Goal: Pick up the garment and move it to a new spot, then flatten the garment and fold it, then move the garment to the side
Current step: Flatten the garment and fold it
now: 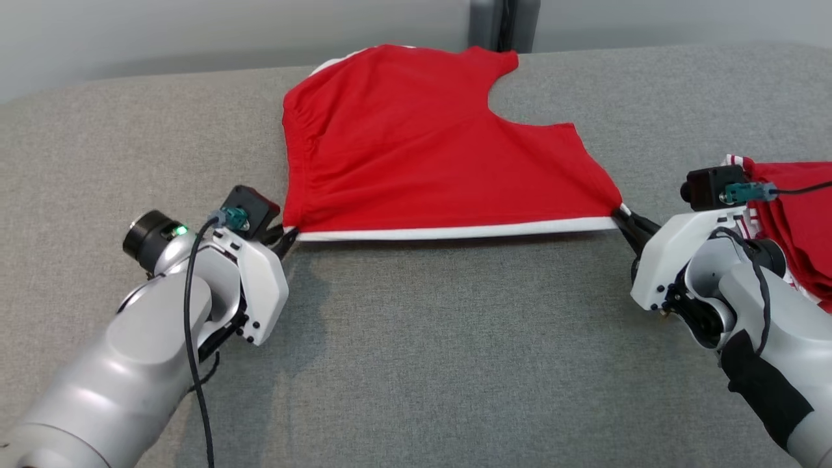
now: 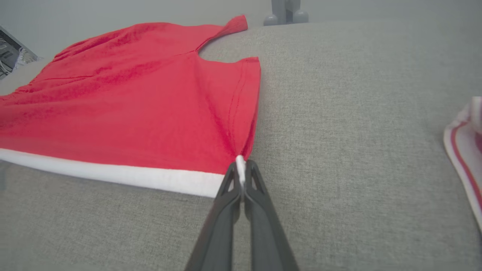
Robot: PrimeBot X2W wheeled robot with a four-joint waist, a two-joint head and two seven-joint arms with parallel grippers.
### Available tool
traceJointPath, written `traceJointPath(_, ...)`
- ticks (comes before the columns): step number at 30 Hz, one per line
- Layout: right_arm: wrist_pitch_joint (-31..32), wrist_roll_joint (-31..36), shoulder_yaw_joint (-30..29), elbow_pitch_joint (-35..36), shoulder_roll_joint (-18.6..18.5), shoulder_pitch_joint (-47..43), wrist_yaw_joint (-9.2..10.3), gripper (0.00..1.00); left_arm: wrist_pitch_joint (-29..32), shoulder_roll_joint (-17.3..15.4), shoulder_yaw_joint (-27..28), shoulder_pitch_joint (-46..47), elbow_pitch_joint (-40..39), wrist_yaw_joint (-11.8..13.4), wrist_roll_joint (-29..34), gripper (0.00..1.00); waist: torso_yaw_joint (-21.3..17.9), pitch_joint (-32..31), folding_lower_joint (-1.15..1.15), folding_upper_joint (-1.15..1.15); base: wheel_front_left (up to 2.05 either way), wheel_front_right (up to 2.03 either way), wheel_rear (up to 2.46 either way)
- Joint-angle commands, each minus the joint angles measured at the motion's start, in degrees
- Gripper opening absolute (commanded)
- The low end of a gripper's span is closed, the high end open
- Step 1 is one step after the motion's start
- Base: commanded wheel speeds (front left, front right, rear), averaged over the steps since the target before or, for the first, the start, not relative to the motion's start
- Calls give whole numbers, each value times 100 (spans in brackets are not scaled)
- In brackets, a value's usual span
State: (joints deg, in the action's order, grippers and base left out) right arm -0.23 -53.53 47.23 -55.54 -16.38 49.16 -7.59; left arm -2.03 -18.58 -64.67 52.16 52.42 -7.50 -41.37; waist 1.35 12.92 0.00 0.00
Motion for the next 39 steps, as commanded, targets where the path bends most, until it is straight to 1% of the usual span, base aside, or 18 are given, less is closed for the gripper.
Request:
traceJointPath(1,44,-94,24,20,-144,-114,18,0,50,-71,-8,-140,48,6,-87,0,19,-94,0,0,0,0,0)
traceJointPath(5,156,-368,145,181,-398,-318,25,0,213,-51,-81,-367,17,7,-267,0,76,-269,0,0,0,0,0)
traceJointPath(12,545,-829,550,769,-828,-710,25,0,172,-115,-166,-776,-277,7,-489,0,159,-546,0,0,0,0,0)
traceJointPath(19,1140,-1367,904,1416,-1376,-1082,25,0,253,-314,-260,-1247,-679,7,-650,0,207,-863,0,0,0,0,0)
traceJointPath(24,1488,-1723,987,1775,-1804,-1283,25,0,424,-493,-323,-1582,-1126,21,-785,0,273,-1004,0,0,0,0,0)
traceJointPath(27,1655,-1954,950,1988,-2042,-1416,25,0,463,-604,-322,-1766,-1446,144,-859,0,319,-1078,0,0,0,0,0)
traceJointPath(28,1846,-2169,933,2245,-2279,-1619,25,0,516,-699,-319,-2020,-1838,232,-978,0,369,-1129,0,0,0,0,0)
traceJointPath(31,2065,-2340,957,2498,-2569,-1834,25,0,577,-797,-257,-2263,-2282,358,-1152,0,422,-1179,0,0,0,0,0)
traceJointPath(32,2159,-2395,971,2586,-2651,-1919,25,0,620,-835,-257,-2365,-2420,398,-1212,0,435,-1201,0,0,0,0,0)
traceJointPath(33,2159,-2395,971,2586,-2651,-1919,25,0,620,-835,-257,-2365,-2420,398,-1212,0,435,-1201,0,0,0,0,0)
traceJointPath(34,2306,-2534,933,2755,-2805,-2051,25,0,686,-928,-274,-2533,-2713,479,-1298,0,448,-1235,0,0,0,0,0)
traceJointPath(39,2704,-2906,846,3053,-3162,-2418,25,0,852,-1198,-289,-2963,-3408,671,-1540,0,456,-1313,0,0,0,0,0)
